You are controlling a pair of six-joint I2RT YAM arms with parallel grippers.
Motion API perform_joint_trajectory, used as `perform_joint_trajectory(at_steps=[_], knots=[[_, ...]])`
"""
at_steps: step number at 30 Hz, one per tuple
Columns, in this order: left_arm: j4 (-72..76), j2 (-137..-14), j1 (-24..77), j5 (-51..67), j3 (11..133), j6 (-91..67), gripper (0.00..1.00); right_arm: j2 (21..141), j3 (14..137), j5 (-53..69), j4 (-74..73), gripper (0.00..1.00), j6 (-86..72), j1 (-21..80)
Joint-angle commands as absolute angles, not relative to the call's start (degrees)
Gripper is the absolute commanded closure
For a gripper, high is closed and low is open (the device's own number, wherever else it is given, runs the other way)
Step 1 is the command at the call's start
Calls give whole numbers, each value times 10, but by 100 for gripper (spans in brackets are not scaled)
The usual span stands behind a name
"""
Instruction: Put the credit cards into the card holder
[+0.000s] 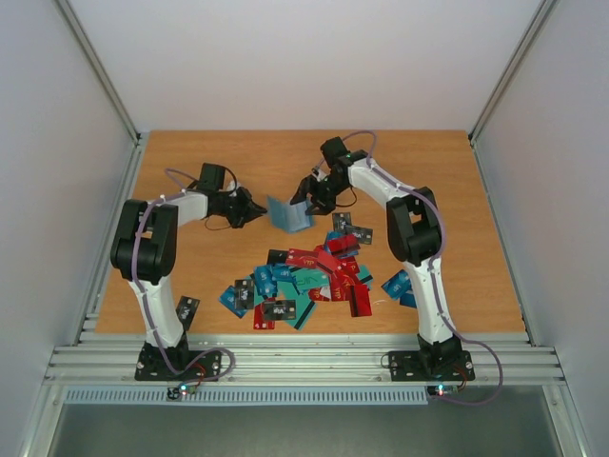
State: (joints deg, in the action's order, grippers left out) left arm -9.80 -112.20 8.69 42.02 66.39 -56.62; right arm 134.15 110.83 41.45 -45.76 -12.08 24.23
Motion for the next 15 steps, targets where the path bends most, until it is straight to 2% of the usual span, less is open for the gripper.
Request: perform_joint_trajectory(at_steps=[1, 6, 15], knots=[[-141, -1099, 89, 426, 651, -519, 100, 1300, 1122, 378, -552, 41, -41, 248], [-168, -1091, 93, 419, 665, -493, 100, 1264, 1121, 407, -570, 44, 16, 248], [-181, -1092, 96, 412, 670, -479, 100, 1266, 1122, 430, -552, 47, 1, 257]])
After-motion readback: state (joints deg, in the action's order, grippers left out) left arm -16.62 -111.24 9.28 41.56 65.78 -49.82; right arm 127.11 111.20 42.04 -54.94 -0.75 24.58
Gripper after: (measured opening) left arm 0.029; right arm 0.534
